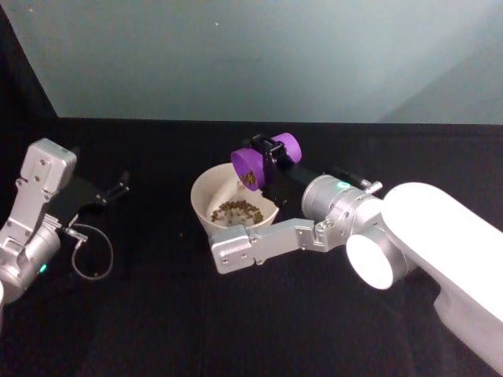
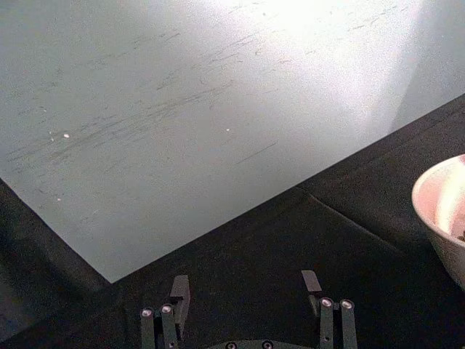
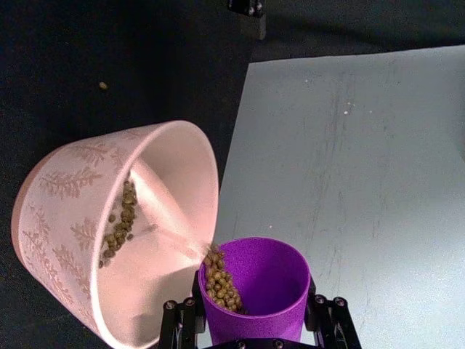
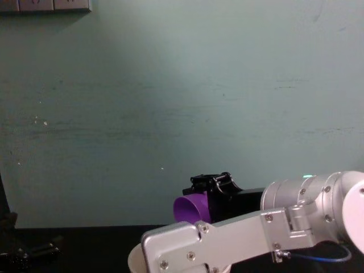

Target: Pick up the cup and pour the mung beans from the cup into the bowl.

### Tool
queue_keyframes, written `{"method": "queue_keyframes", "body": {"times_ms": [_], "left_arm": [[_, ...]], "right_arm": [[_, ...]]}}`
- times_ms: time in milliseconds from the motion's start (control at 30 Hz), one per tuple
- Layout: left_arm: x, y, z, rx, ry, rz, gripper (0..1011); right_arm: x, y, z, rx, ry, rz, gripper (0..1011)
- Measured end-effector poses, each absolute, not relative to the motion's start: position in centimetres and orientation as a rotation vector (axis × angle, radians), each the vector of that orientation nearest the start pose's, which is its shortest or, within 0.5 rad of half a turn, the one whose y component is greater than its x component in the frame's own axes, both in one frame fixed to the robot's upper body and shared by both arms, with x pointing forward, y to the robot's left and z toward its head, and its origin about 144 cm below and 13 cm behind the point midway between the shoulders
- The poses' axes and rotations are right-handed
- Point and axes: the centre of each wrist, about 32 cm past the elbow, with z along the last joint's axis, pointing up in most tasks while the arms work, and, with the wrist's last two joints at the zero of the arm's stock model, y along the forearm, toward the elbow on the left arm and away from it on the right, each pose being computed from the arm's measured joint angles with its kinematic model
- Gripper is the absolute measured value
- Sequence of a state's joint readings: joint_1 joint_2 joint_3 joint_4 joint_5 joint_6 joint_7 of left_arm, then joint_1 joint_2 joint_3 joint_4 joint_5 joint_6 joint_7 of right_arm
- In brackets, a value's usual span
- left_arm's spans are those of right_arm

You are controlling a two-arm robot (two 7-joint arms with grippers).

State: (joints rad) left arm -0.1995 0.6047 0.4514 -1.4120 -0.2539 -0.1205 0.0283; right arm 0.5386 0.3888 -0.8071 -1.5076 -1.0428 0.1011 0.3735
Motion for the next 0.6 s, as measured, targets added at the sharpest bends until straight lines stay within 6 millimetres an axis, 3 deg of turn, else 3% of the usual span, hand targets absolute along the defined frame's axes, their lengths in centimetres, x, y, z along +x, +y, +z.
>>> {"method": "queue_keyframes", "body": {"times_ms": [600], "left_arm": [[48.86,30.97,113.98,0.304,-0.285,1.248,1000]], "right_arm": [[52.49,-12.85,121.89,-1.019,-1.404,-0.510,734]]}}
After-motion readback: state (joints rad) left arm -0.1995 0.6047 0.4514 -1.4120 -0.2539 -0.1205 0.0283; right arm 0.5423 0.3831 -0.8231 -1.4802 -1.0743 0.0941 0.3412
